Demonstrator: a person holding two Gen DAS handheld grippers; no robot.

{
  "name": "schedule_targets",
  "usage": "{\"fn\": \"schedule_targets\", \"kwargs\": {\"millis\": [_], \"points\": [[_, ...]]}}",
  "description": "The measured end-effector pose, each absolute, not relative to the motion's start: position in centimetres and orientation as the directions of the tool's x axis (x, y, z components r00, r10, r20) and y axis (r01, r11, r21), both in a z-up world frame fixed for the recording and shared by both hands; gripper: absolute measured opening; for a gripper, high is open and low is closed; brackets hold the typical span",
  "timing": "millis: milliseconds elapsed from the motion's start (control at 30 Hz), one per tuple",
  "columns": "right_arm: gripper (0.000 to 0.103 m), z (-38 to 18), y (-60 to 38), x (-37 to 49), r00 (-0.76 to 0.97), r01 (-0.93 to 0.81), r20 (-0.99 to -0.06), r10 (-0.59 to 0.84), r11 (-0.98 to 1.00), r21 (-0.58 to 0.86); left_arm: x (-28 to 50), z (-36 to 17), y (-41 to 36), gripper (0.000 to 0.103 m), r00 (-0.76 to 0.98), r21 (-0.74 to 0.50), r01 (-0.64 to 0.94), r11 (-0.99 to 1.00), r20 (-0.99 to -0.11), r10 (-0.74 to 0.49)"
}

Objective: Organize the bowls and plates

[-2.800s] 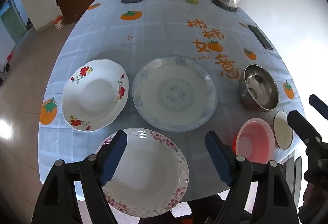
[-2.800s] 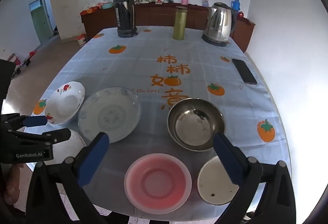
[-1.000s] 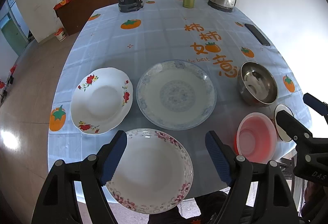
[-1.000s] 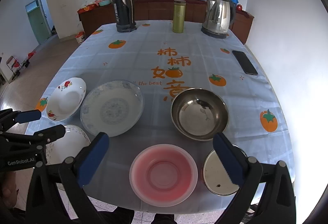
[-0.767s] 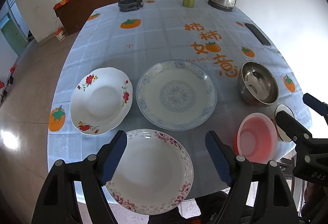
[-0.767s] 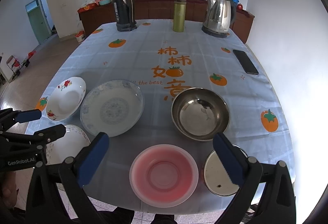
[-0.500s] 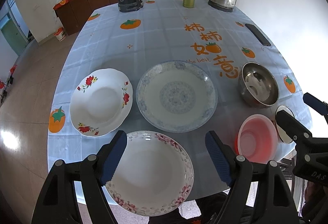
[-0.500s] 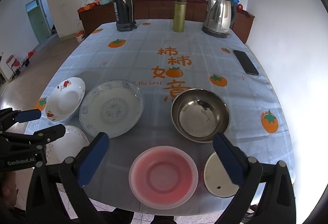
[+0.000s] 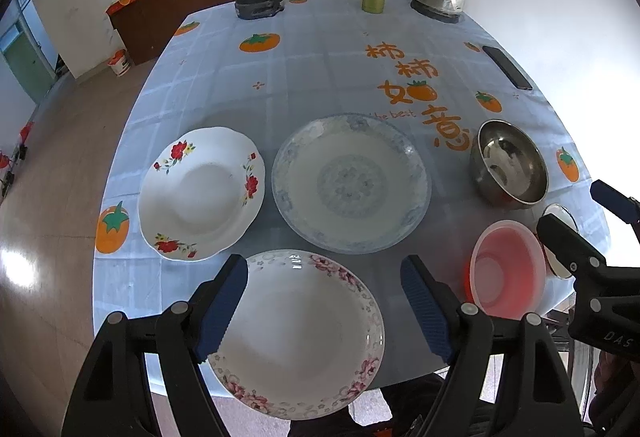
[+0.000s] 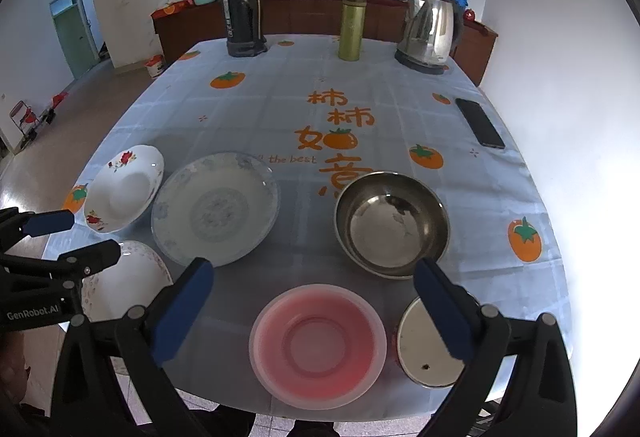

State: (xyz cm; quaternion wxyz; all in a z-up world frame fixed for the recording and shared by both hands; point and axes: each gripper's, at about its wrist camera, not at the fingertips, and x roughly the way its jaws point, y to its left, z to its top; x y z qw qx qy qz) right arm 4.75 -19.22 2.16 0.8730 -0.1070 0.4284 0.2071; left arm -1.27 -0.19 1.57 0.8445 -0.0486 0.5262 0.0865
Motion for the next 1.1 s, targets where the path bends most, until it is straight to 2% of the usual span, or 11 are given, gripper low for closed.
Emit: {"fn": "schedule_targets", "kwargs": {"millis": [233, 433, 600, 667, 933, 1033, 1100], "points": [[0.100, 2.0, -18.2, 4.6, 0.538, -0.469, -0.796, 0.277, 0.883, -0.009, -1.8, 1.2, 0.6, 0.081, 0.421, 0.009, -0.214, 0.977, -0.901, 0.101], [0.082, 0.9, -16.9, 4.5, 0.492, -0.505, -0.818, 0.298, 0.863, 0.010, -3.1, -0.1, 2.7, 0.081, 0.387, 0.009, -0.265, 0.964, -0.915, 0.115], [0.061, -0.4, -14.8, 3.8, 0.406, -0.590, -0.840, 0.360, 0.805, 0.060, -5.1, -2.1, 6.2, 0.081, 0.323, 0.001, -0.364, 0.931, -0.938, 0.128], [0.057, -0.9, -13.8, 3.4, 0.374, -0.626, -0.845, 0.382, 0.776, 0.074, -5.9, -2.9, 7.2, 0.081, 0.297, 0.007, -0.396, 0.918, -0.945, 0.135], [0.049, -3.2, -9.7, 2.2, 0.257, -0.730, -0.876, 0.408, 0.676, 0.101, -7.8, -5.6, 10.1, 0.080, 0.233, -0.011, -0.480, 0.877, -0.966, 0.116], [0.047, -5.1, -8.2, 1.8, 0.203, -0.758, -0.900, 0.387, 0.644, 0.106, -8.3, -6.5, 10.7, 0.073, 0.219, -0.034, -0.495, 0.868, -0.972, 0.086], [0.042, -6.2, -7.4, 1.6, 0.173, -0.774, -0.913, 0.369, 0.624, 0.105, -8.6, -7.0, 10.8, 0.070, 0.212, -0.044, -0.498, 0.866, -0.975, 0.072]]}}
